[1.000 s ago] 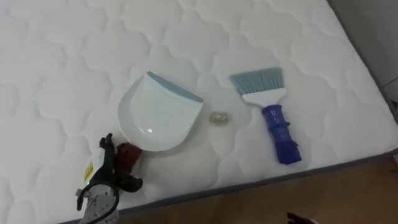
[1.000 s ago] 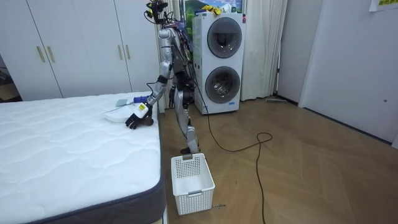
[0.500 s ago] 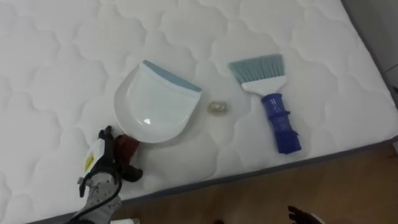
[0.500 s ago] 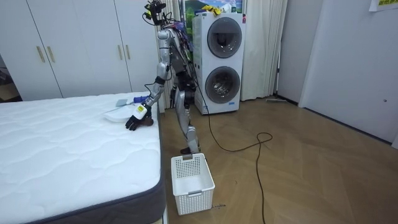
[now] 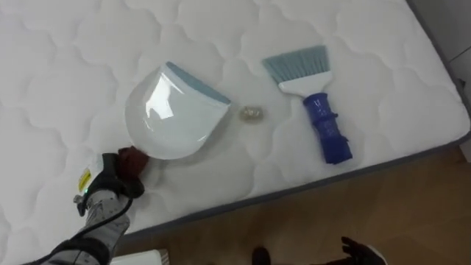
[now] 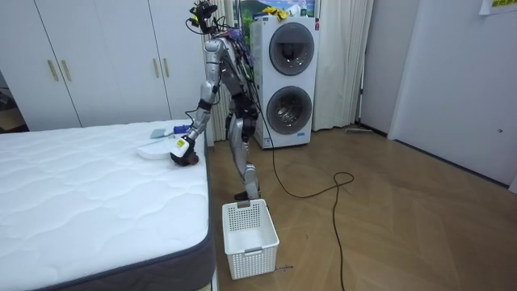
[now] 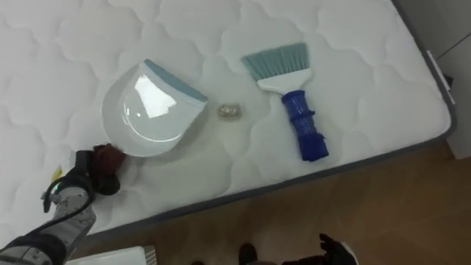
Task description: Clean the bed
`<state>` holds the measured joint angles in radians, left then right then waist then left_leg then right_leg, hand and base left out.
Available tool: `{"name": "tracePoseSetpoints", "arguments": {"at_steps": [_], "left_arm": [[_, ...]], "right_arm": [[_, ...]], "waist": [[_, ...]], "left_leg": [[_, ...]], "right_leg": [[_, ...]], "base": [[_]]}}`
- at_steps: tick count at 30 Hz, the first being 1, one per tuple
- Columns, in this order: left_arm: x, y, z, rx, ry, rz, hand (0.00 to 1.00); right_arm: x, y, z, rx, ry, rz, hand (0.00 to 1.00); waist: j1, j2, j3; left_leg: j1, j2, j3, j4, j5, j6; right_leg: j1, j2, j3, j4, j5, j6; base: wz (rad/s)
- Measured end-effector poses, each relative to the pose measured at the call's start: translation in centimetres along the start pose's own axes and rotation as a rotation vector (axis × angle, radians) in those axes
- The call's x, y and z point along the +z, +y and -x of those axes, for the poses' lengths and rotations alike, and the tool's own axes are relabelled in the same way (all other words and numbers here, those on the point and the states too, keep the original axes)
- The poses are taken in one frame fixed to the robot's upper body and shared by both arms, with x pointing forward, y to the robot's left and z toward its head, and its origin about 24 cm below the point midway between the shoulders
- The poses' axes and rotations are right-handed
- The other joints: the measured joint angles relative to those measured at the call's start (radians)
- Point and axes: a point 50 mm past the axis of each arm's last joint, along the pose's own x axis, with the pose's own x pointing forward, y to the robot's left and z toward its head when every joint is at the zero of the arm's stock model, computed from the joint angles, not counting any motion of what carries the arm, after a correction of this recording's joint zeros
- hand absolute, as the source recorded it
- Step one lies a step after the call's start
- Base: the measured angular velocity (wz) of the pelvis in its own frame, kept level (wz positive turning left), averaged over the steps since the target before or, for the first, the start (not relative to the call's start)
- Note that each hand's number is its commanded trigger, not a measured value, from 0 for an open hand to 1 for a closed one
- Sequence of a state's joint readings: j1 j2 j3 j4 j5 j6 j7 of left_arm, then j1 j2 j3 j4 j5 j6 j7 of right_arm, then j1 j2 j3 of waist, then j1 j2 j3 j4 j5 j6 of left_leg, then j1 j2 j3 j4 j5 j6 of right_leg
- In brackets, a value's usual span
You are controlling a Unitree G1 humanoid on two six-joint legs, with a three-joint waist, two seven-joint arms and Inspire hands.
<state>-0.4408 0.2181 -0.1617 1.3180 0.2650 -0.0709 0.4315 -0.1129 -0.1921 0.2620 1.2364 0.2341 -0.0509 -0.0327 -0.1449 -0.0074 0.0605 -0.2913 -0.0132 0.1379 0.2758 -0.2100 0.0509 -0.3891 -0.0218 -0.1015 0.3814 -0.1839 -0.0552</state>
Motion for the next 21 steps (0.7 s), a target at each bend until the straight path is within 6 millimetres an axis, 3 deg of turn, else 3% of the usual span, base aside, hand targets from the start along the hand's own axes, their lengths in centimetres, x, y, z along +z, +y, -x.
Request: {"name": "tracePoseSetpoints", "arguments": {"at_steps": [8,10,12,13,21], "left_arm": [[0.0,-0.5,0.2,-0.024,0.009,0.002,1.00],[-0.1,-0.6,0.2,-0.032,0.019,-0.001,1.00],[-0.7,-0.8,0.3,-0.055,0.046,-0.013,1.00],[-0.9,-0.9,0.4,-0.062,0.051,-0.014,1.00],[-1.7,-1.0,0.6,-0.081,0.083,0.005,1.00]], "right_arm": [[0.0,0.0,0.0,-0.003,0.004,0.001,0.00],[-0.1,0.0,0.0,-0.006,0.006,0.000,0.00],[-0.4,0.0,0.1,-0.007,0.015,-0.001,0.00],[-0.4,0.0,0.1,-0.008,0.017,-0.001,0.00],[-0.9,-0.3,0.1,-0.030,0.033,-0.073,0.00]], "waist": [[0.001,-0.002,-0.0042],[0.002,-0.002,-0.0088],[0.003,-0.002,-0.0236],[0.003,-0.002,-0.0254],[0.004,-0.001,-0.0249]], "left_leg": [[-0.014,-0.001,0.001,0.028,0.001,0.001],[-0.014,-0.001,0.000,0.028,0.001,0.001],[-0.012,-0.001,0.001,0.028,0.001,0.001],[-0.011,-0.001,0.001,0.029,0.001,0.001],[-0.030,0.002,0.013,0.071,0.003,0.004]], "right_leg": [[-0.007,-0.007,-0.010,0.017,0.000,0.000],[-0.007,-0.007,-0.011,0.017,0.000,0.000],[-0.007,-0.007,-0.013,0.017,0.000,0.000],[-0.005,-0.007,-0.013,0.017,0.000,0.000],[-0.013,-0.013,-0.016,0.031,0.001,-0.001]], "base": [[0.00],[0.00],[-0.02],[0.00],[-0.02]]}}
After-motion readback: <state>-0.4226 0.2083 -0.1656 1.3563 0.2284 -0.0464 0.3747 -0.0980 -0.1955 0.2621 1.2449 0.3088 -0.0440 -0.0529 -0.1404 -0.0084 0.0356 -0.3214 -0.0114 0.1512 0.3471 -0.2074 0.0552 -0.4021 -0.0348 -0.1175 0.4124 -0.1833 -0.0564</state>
